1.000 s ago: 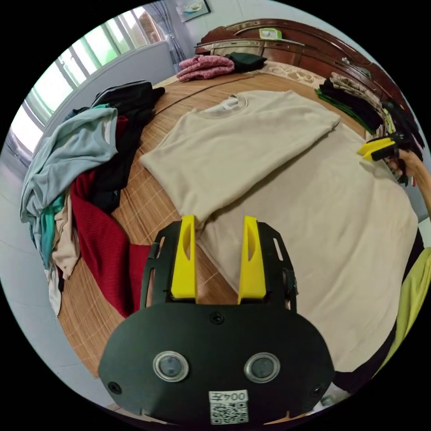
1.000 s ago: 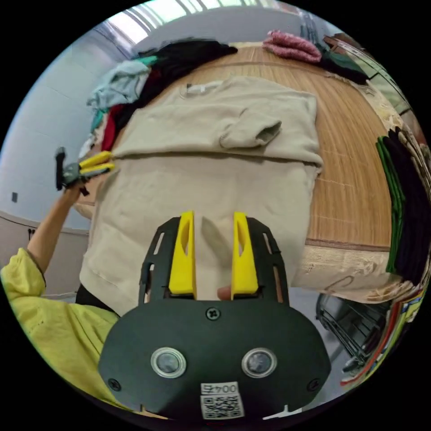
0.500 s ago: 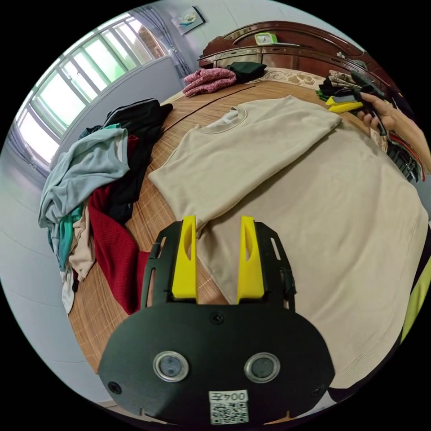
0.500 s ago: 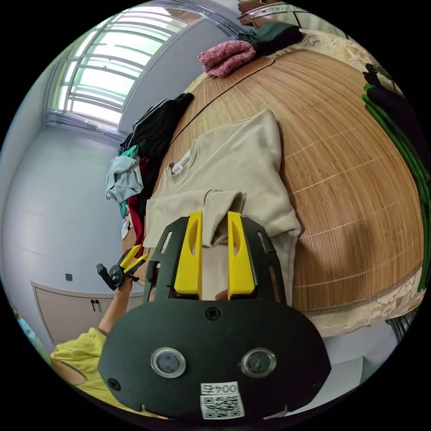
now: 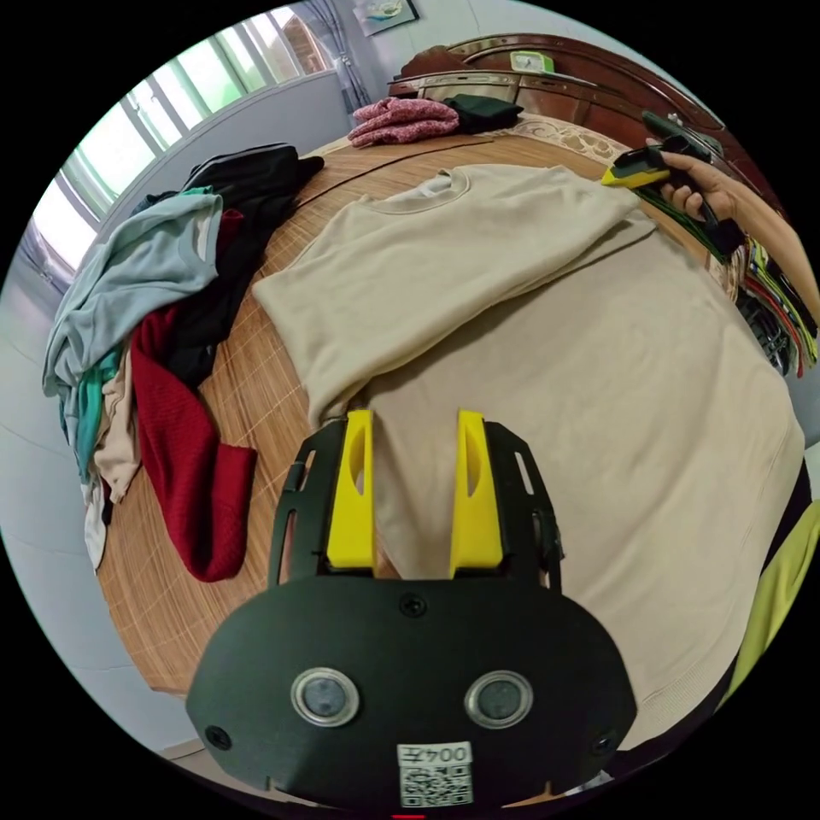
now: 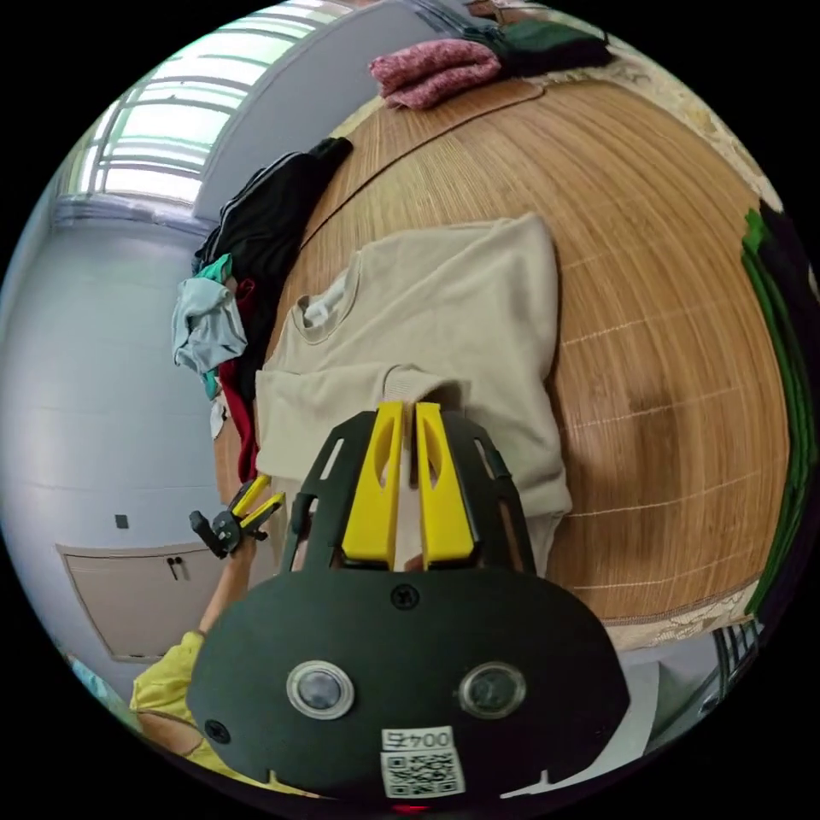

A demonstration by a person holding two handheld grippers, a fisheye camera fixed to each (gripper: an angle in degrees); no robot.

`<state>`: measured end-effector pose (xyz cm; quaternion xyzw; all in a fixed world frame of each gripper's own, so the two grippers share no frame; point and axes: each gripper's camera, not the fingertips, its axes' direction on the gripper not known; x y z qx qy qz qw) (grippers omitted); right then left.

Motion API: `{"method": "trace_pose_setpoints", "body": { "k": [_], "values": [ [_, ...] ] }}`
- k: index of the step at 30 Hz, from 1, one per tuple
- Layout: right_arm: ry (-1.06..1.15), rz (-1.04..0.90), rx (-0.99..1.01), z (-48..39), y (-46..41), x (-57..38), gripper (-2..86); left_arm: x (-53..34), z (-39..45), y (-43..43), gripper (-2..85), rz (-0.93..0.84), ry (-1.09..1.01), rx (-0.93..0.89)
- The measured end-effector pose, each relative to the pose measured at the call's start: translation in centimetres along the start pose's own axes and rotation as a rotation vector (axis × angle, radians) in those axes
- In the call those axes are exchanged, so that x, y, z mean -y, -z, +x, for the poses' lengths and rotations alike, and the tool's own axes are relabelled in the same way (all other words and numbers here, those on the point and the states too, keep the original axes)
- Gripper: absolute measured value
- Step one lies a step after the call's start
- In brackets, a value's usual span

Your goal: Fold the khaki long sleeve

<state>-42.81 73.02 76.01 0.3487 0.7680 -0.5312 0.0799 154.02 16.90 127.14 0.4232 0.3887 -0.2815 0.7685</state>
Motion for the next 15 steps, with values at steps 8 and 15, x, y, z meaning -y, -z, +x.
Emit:
{"method": "trace_pose_setpoints", "body": {
  "k": [8,15],
  "values": [
    [-0.124,0.044,0.319,6.7,2.6,-4.5,11.1,-1.5,0.0,3.0,13.4,0.064,0.017,0.036],
    [-0.142,-0.016,0.328,7.7,0.7,-4.8,10.4,-1.6,-3.1,5.4,13.2,0.078,0.067,0.078]
  ]
}}
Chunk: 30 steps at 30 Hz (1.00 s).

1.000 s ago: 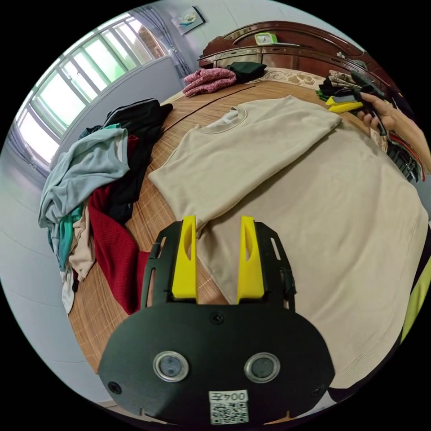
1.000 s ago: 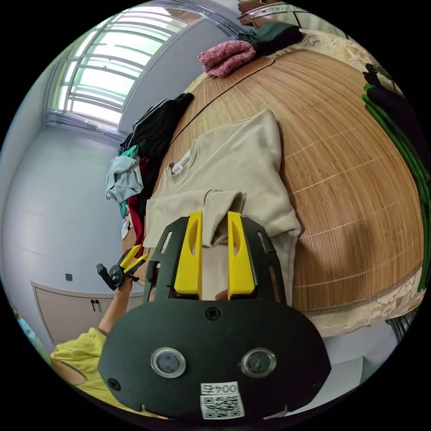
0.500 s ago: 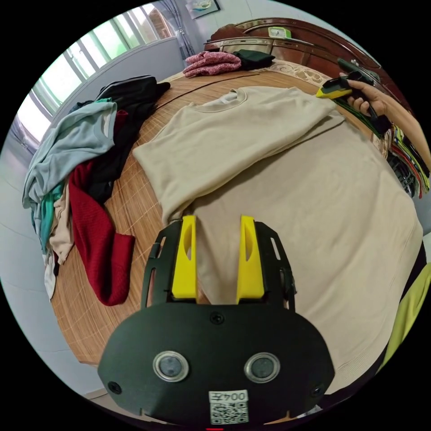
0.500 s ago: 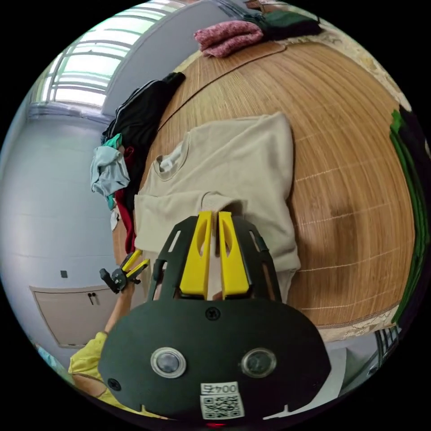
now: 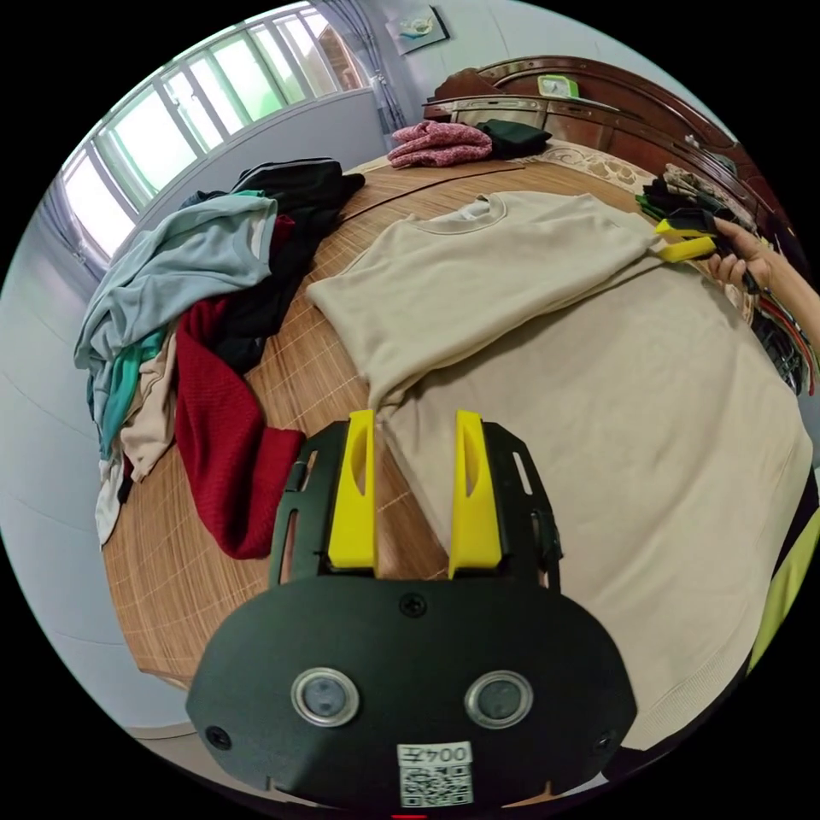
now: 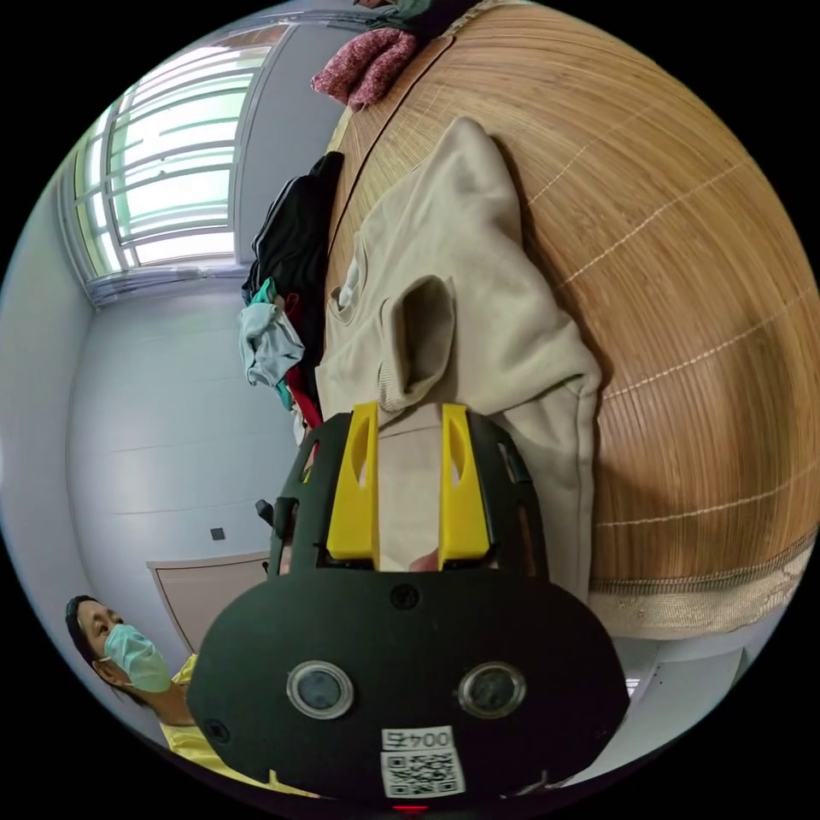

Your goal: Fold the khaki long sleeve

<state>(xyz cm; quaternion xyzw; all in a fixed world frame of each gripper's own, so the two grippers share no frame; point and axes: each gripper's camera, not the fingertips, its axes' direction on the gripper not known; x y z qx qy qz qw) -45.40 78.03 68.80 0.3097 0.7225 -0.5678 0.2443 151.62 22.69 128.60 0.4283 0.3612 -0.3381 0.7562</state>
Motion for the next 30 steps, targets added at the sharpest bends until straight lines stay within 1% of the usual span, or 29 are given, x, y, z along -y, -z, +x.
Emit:
{"method": "trace_pose_setpoints", "body": {
  "k": [1,3,4,7,10,12,13,15,16,18,21,23,25,28,30],
  "values": [
    [0.0,-0.005,-0.004,0.0,-0.2,0.1,10.0,0.3,-0.4,0.1,13.1,-0.003,0.0,0.012],
    [-0.005,-0.041,-0.006,-0.1,-1.2,0.7,5.8,1.0,-0.9,0.1,13.1,-0.007,-0.002,0.027],
    [-0.013,-0.045,-0.012,-0.2,-1.3,0.9,5.1,1.5,-1.3,0.1,13.0,-0.004,-0.001,0.032],
    [0.01,0.008,0.004,-2.2,-1.1,1.6,3.6,2.7,-2.2,-0.1,13.0,-0.002,0.015,0.033],
    [0.111,0.03,-0.006,-7.8,-1.3,3.2,2.7,3.8,-2.3,-0.3,12.8,0.005,0.017,0.027],
    [0.223,0.017,-0.049,-14.3,-2.5,4.7,2.1,4.4,-1.9,-0.6,12.6,0.002,0.001,0.035],
    [0.252,0.012,-0.06,-16.0,-2.9,5.0,2.0,4.9,-1.6,-0.8,12.4,-0.005,-0.011,0.046],
    [0.376,-0.004,-0.1,-23.1,-4.6,5.8,1.5,5.5,-1.2,-1.1,11.9,-0.022,-0.021,0.069],
    [0.407,-0.009,-0.108,-24.8,-5.1,5.9,1.4,5.9,-1.0,-1.3,11.5,-0.04,-0.018,0.09],
    [0.527,-0.021,-0.124,-31.3,-6.8,5.6,1.0,6.4,-1.0,-1.5,10.4,-0.052,0.002,0.109],
    [0.648,-0.018,-0.139,-36.9,-8.3,4.4,0.8,7.2,-1.1,-1.8,8.7,-0.085,0.043,0.142],
    [0.691,-0.022,-0.159,-38.2,-9.0,3.8,0.7,7.5,-1.2,-1.7,7.4,-0.077,0.075,0.156],
    [0.706,-0.034,-0.168,-37.4,-9.4,3.4,0.6,7.7,-1.3,-1.7,6.4,-0.078,0.095,0.156],
    [0.658,-0.024,-0.172,-31.6,-9.3,3.4,0.7,7.7,-1.3,-2.3,4.3,-0.095,0.116,0.175],
    [0.566,-0.01,-0.209,-23.3,-9.2,3.6,0.7,7.5,-1.4,-3.0,3.2,-0.112,0.132,0.182]
  ]
}}
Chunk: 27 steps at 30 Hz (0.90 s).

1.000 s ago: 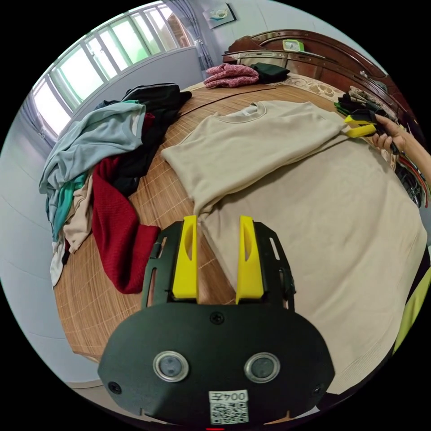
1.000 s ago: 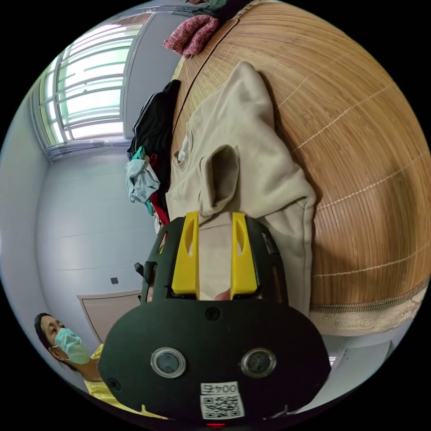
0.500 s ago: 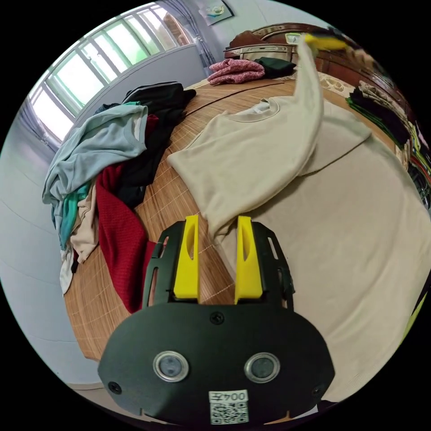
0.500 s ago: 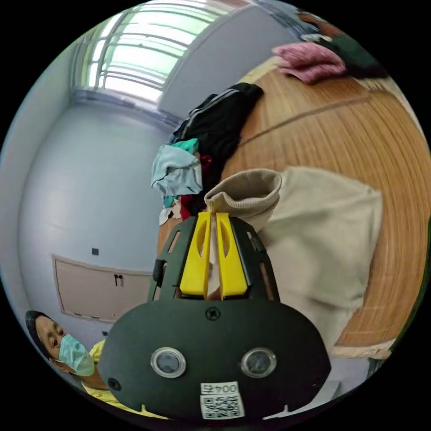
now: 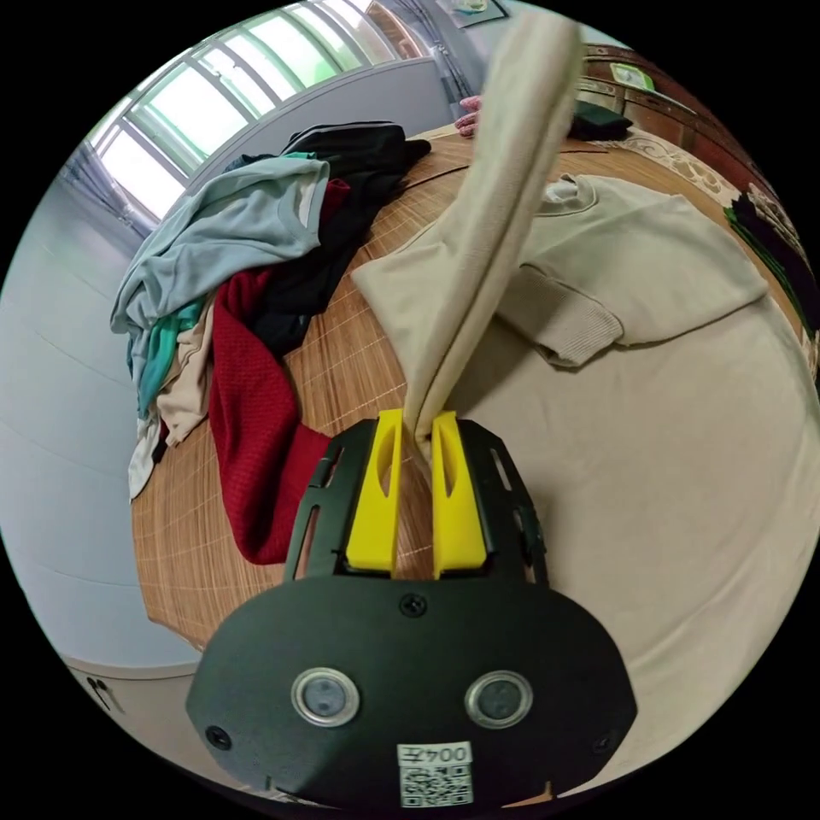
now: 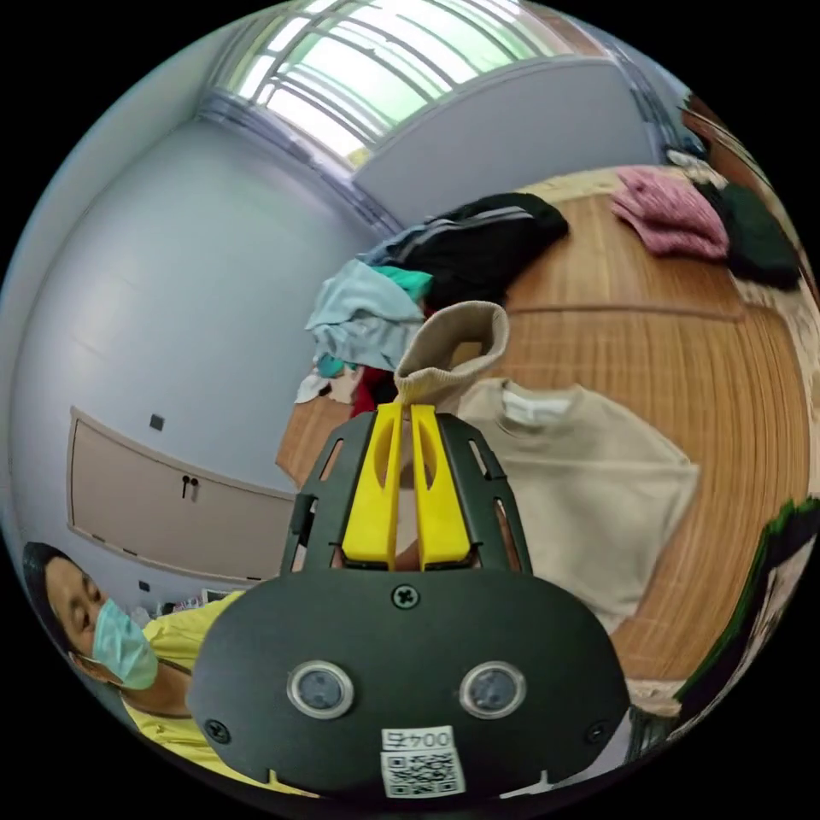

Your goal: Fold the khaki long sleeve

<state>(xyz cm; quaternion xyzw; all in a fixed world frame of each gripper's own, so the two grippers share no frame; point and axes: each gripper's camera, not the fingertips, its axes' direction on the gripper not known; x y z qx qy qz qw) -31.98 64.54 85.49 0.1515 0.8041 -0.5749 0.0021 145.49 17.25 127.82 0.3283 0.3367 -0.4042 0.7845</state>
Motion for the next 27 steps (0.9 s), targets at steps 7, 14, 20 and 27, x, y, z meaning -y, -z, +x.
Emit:
{"method": "trace_pose_setpoints", "body": {
  "k": [7,14,20,27],
  "values": [
    [-0.392,-0.196,-0.029,23.1,-10.1,-15.8,1.1,0.6,1.3,-1.3,2.6,0.015,-0.069,0.024],
    [-0.488,-0.124,0.036,29.3,-15.6,-24.0,3.9,2.3,0.9,-2.9,4.9,0.0,-0.148,-0.002],
    [-0.124,0.105,-0.304,18.9,-18.3,-26.9,8.7,4.8,0.2,-3.7,6.4,-0.088,-0.19,-0.029],
    [0.561,-0.135,-0.588,3.9,-41.1,-28.4,13.6,6.5,-1.6,-6.7,7.1,-0.164,-0.151,-0.095]
  ]
}}
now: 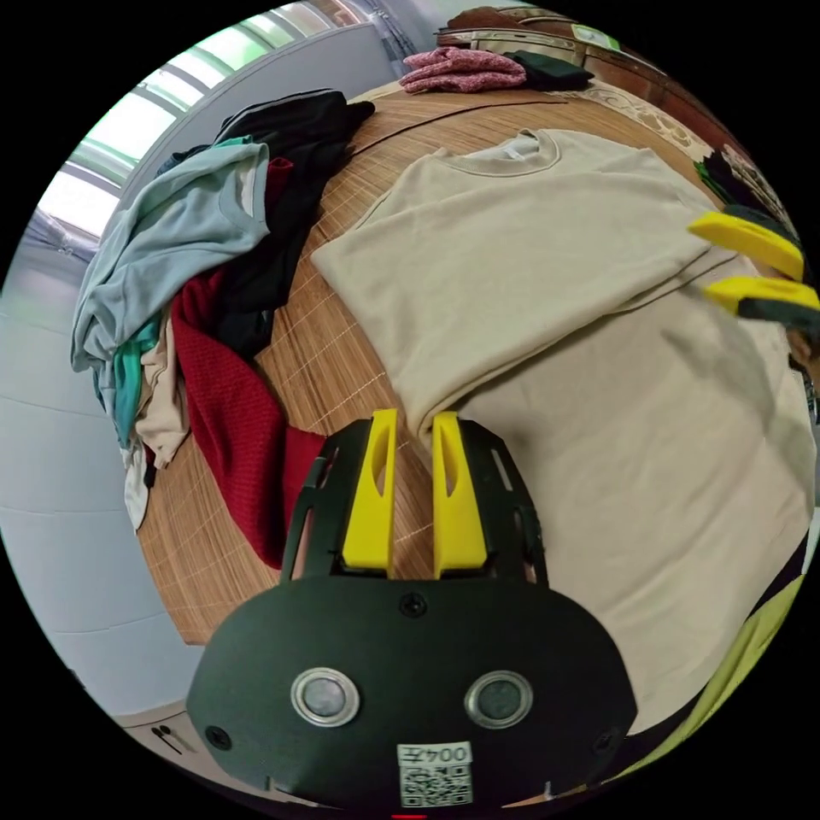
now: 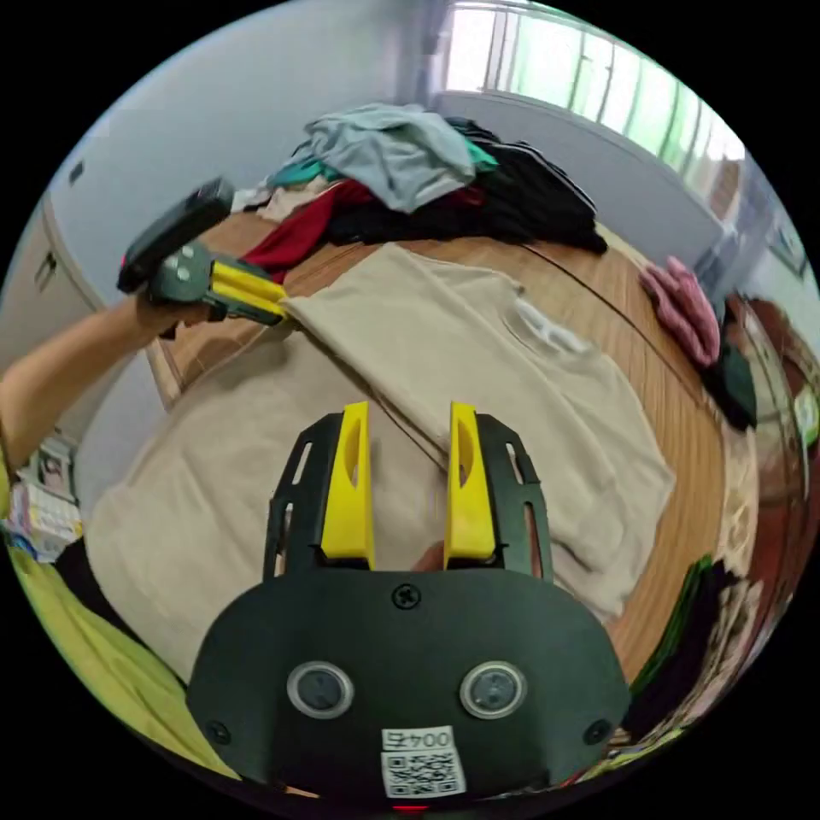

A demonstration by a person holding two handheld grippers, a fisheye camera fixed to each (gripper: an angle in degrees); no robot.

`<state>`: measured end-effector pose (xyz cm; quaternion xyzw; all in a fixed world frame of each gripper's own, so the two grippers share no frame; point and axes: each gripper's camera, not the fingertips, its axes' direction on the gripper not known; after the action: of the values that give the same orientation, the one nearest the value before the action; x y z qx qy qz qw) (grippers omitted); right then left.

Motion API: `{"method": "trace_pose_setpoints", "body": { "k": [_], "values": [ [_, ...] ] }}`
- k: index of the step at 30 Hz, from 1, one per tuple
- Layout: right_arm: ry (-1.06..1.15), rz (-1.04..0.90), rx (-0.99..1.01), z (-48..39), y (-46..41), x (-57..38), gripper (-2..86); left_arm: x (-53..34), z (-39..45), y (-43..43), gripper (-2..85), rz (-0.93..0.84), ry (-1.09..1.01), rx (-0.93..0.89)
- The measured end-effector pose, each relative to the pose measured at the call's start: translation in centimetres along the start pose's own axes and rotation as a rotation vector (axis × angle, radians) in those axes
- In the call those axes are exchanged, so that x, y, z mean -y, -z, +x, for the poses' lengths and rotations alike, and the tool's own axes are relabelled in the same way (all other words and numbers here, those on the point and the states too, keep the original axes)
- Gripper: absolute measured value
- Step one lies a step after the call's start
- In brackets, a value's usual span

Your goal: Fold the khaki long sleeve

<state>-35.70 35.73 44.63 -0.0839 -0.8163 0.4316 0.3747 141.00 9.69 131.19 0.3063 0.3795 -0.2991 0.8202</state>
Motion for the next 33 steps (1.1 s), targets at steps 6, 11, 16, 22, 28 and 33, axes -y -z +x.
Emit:
{"method": "trace_pose_setpoints", "body": {
  "k": [6,11,16,22,28,33],
  "values": [
    [0.2,-0.182,-0.172,-6.0,-10.5,4.1,7.4,0.4,-2.1,-2.3,7.5,-0.021,0.003,-0.052],
    [0.176,-0.31,0.025,-2.5,-13.3,6.1,5.8,-1.3,-3.6,-3.4,4.8,-0.026,-0.003,-0.129],
    [0.008,-0.371,0.311,4.1,-14.5,6.8,5.3,-3.3,-2.9,-2.7,1.4,0.085,-0.063,-0.301],
    [-0.095,-0.413,0.553,9.6,-16.8,5.8,5.0,-1.7,-1.8,-4.8,1.5,0.205,-0.08,-0.456],
    [-0.044,-0.352,0.43,10.5,-17.3,5.3,4.8,-0.6,0.8,-8.8,3.5,0.105,-0.114,-0.38],
    [-0.075,-0.39,0.352,11.4,-20.8,4.4,5.0,-1.5,2.0,-9.4,6.4,0.177,-0.143,-0.323]
  ]
}}
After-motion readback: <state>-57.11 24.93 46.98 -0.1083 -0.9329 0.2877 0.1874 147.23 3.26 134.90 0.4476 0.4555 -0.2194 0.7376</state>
